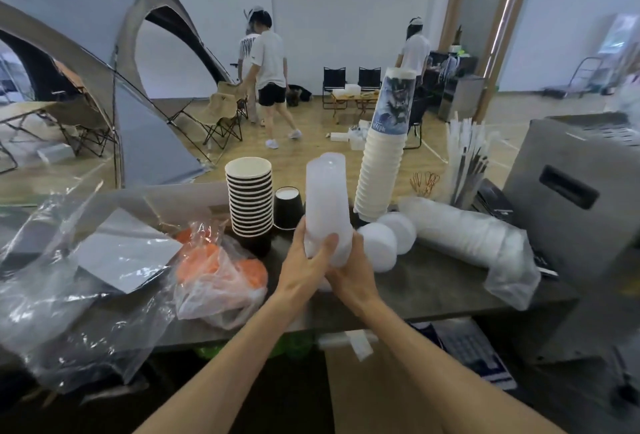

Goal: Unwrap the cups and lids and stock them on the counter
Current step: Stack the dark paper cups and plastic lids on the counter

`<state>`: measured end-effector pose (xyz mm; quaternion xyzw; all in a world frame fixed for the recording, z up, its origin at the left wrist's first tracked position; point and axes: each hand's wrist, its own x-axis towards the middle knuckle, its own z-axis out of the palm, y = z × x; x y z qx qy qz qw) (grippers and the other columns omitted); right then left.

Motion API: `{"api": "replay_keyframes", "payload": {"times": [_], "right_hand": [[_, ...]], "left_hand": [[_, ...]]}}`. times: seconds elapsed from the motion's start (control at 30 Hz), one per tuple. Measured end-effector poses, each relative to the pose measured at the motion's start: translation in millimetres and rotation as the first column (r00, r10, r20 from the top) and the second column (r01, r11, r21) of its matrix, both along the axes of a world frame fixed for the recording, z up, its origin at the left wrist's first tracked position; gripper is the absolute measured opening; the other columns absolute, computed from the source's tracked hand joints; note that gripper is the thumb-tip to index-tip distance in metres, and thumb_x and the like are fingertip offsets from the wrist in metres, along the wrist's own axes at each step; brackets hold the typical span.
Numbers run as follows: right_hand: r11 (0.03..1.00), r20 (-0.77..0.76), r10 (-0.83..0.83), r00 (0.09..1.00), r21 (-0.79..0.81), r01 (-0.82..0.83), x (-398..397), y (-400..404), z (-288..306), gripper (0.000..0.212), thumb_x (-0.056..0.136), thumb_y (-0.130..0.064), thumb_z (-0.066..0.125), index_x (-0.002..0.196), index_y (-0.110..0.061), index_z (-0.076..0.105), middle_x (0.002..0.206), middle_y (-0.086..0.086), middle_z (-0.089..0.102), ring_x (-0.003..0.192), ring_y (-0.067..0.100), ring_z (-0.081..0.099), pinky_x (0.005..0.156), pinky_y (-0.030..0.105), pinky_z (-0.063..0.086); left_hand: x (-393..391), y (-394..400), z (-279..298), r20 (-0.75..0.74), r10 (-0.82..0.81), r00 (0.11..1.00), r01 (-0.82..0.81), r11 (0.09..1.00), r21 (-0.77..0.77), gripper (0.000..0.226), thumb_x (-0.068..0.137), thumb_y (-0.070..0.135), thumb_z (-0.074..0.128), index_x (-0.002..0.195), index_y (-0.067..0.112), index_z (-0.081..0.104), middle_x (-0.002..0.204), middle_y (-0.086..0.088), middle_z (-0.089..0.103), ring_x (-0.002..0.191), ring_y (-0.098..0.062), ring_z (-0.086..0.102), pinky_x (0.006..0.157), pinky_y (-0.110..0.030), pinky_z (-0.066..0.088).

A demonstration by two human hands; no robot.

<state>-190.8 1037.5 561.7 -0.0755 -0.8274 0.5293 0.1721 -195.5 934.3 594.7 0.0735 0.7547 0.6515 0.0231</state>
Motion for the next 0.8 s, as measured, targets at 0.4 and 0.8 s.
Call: {"api": "replay_keyframes", "payload": {"times": [0.4,0.8], "right_hand": [[0.997,-0.188,-0.029,0.982,0.069,0.043,-157,42,147,0.092,0.064,-0.060,0.083,0.134,-0.021,0.038,0.116,-0.004,0.062,0.100,0.018,0.067,0.079,0.041,0.061],[0.994,0.072,-0.057,0.996,0.096,0.050,-185,51,65,0.073,0.070,-0.046,0.083,0.126,-0.014,0.049,0.111,-0.003,0.063,0.100,0.016,0.064,0.079,0.030,0.054]], "left_hand": [[-146,47,133,-0.277,0.045,0.960,-0.006,0.990,0.141,0.054,0.098,0.040,0.058,0.148,0.031,0.038,0.126,0.008,0.057,0.111,-0.012,0.056,0.092,-0.028,0.046],[-187,47,40,-0.097,0.019,0.995,-0.020,1.000,-0.002,0.052,0.095,0.036,0.062,0.143,0.027,0.043,0.119,0.007,0.058,0.110,-0.016,0.060,0.083,-0.028,0.047]]}}
